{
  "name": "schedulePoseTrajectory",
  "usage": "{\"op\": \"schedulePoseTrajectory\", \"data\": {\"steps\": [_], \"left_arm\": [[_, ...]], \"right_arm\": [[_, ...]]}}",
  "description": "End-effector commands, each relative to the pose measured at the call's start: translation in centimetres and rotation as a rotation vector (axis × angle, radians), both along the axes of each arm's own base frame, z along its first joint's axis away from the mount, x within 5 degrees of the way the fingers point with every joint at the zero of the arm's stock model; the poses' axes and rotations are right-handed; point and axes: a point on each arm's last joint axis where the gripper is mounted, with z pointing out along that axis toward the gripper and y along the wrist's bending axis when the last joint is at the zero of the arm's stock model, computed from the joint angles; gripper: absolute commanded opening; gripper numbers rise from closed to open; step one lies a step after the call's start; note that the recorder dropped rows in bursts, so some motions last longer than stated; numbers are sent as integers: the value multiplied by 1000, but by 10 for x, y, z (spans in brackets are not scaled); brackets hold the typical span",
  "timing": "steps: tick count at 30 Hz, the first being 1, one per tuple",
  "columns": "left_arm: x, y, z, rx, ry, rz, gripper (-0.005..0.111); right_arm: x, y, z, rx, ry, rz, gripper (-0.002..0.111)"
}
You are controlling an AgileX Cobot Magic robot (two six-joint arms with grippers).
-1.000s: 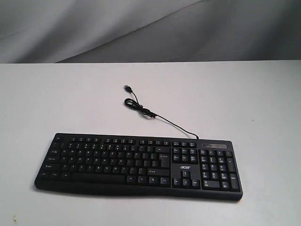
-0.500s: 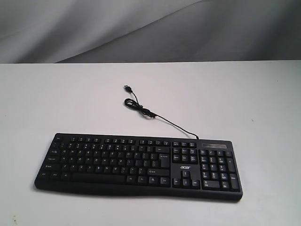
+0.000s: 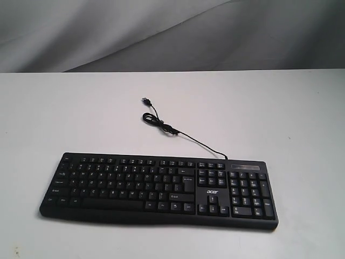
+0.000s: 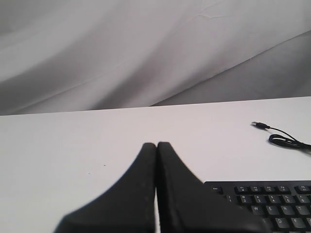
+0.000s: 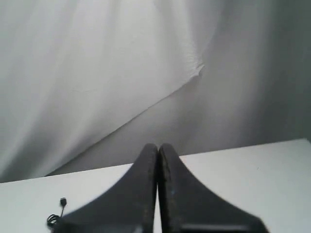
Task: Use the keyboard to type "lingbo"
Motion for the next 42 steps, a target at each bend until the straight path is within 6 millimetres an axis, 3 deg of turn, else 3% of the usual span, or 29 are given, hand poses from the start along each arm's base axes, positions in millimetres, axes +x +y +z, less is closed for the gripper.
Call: {"op": "schedulePoseTrajectory", "data": {"steps": [1,5,13,42], "left_arm": [[0,0,-1,-1,-6,-6,1],[0,0,-1,-1,-6,-6,1],[0,0,-1,-1,-6,-6,1],[0,0,-1,-1,-6,-6,1]], "right_arm": [[-2,-1,-27,173,69,-19,0],[-4,-2,-38,82,80,-36,0],[-9,-4,-58,-206,274,-47,0],[-10,-5,-62,-218,318,-46,0]]}}
